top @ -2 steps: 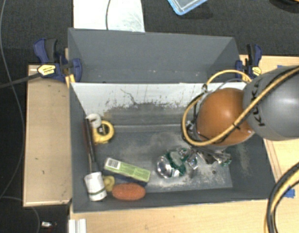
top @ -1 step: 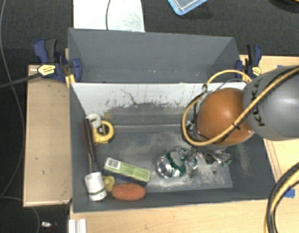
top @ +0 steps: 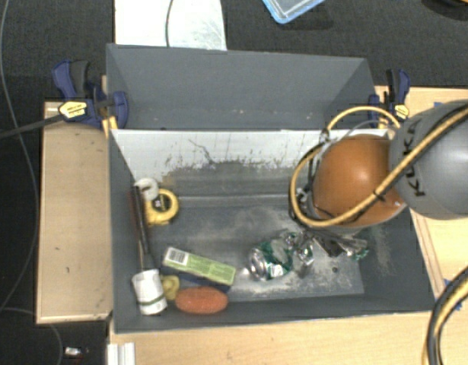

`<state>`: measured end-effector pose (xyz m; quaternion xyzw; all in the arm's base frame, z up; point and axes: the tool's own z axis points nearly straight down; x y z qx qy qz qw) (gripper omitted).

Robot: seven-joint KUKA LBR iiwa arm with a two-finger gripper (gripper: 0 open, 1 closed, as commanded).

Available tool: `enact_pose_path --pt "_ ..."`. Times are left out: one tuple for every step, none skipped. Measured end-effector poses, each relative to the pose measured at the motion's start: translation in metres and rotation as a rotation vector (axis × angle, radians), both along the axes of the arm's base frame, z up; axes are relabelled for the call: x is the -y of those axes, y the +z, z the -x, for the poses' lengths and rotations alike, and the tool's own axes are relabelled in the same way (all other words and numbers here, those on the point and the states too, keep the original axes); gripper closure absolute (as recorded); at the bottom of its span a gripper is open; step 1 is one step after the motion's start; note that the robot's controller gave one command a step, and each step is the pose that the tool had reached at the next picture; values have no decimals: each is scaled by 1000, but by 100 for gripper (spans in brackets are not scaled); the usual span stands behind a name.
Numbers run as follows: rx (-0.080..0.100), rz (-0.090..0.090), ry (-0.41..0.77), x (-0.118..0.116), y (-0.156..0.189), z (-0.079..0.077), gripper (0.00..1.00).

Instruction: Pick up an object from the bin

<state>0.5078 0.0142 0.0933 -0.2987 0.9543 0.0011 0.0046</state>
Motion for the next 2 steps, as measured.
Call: enact_pose_path --pt "5 0 117 -2 25 9 0" --pt "4 0 115 -2 25 9 0"
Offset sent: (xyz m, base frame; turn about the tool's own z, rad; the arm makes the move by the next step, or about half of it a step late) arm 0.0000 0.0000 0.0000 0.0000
